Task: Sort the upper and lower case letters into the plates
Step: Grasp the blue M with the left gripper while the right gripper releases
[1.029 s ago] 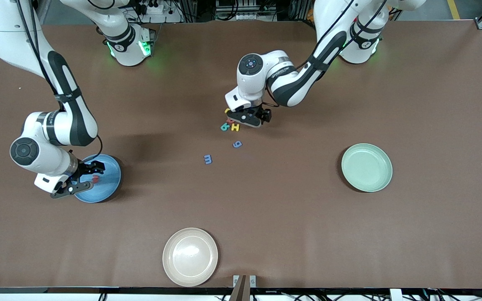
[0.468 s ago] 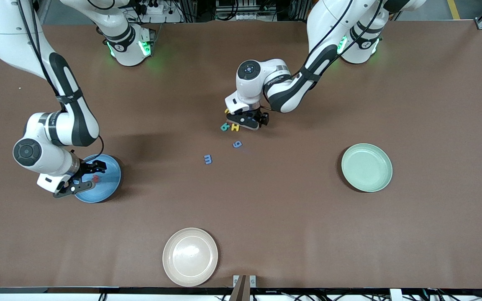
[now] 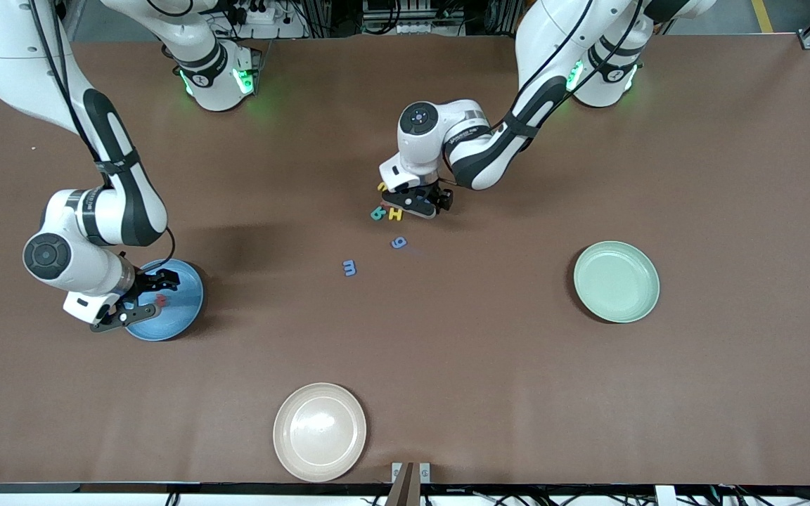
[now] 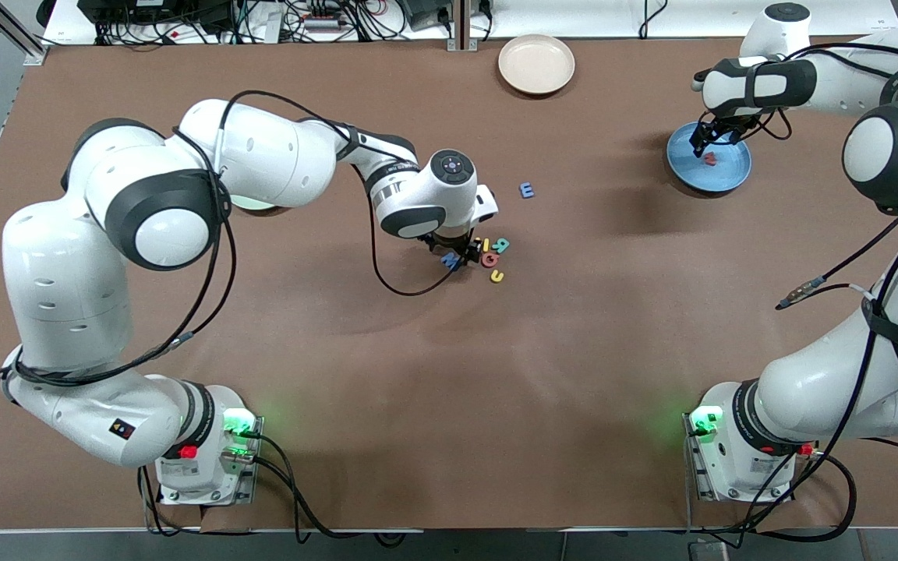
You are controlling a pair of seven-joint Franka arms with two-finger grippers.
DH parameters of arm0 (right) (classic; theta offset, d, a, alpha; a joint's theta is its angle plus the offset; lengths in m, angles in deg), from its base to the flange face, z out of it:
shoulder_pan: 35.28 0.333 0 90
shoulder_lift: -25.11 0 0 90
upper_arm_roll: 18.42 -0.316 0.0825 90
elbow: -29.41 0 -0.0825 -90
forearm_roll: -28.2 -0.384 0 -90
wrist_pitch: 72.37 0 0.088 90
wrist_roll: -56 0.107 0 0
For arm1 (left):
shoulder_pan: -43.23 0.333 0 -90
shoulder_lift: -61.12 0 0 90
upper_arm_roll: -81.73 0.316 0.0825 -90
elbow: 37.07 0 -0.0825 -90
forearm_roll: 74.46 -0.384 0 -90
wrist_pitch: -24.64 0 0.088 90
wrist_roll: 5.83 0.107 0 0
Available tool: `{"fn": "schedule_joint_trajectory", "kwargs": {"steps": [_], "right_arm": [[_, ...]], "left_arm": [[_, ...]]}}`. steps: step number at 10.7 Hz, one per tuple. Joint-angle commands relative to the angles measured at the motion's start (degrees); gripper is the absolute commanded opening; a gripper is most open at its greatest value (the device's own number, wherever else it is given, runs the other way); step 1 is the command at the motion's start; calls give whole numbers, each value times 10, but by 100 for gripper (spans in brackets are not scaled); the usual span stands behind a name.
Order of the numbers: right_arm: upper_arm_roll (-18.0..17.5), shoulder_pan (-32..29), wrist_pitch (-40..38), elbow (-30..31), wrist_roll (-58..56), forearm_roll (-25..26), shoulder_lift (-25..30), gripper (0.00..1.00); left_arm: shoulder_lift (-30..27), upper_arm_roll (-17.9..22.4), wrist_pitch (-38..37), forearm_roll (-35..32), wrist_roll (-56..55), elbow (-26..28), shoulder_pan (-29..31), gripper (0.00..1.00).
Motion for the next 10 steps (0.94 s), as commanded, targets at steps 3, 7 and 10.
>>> {"fn": "schedule_joint_trajectory", "kwargs": {"steps": [3, 7, 10], "right_arm": [[-10, -11, 6, 7, -5, 0, 6, 100], [-10, -11, 6, 7, -5, 0, 6, 100], [-10, -11, 6, 6, -5, 0, 6, 100]], "left_arm": [[-6, 0, 8, -21, -24, 17, -5, 87], [-6, 0, 8, -22, -21, 14, -4, 78], [-5, 0, 8, -21, -23, 13, -5, 71]]}}
